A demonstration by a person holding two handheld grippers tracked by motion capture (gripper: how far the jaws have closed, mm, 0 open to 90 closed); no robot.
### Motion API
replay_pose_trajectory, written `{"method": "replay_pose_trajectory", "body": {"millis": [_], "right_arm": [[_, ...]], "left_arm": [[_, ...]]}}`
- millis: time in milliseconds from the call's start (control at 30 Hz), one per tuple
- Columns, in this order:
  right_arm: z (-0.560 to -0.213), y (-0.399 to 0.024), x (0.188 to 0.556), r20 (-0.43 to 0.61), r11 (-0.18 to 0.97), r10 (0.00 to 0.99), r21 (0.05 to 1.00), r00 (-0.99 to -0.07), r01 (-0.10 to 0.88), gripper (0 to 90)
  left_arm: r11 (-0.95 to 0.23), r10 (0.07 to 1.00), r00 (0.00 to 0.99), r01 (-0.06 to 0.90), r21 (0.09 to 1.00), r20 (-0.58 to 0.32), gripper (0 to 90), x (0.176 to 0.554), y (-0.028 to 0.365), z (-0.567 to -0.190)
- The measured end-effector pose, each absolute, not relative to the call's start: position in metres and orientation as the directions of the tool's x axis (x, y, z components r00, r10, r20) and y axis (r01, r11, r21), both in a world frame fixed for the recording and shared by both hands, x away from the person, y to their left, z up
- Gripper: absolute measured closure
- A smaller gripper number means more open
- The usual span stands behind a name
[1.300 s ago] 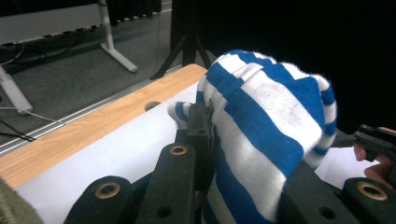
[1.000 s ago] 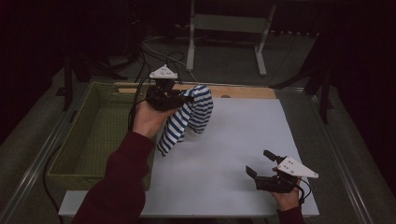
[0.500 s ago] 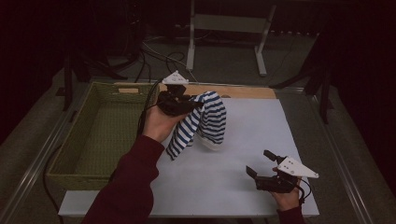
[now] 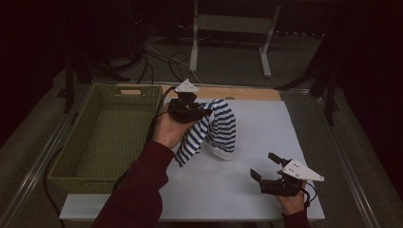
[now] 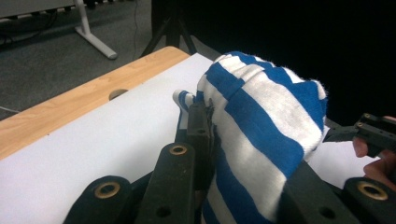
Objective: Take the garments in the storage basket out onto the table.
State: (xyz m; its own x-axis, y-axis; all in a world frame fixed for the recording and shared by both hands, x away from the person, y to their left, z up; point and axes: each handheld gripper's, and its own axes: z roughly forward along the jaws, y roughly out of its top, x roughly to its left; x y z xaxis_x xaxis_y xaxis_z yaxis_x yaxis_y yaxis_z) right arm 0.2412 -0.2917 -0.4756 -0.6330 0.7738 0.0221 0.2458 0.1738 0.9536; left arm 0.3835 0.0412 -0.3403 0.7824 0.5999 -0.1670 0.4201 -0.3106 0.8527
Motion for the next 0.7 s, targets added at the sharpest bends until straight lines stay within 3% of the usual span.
{"method": "replay_pose_trajectory", "body": {"millis": [700], "right_arm": [[-0.476,-0.292,0.241,0.024,0.172,0.772,0.954,-0.635,0.246,7.6]], "left_arm": [[-0.311,0.717,0.686,0.472,0.825,-0.123,80.8,0.415,0.052,-0.359]]}}
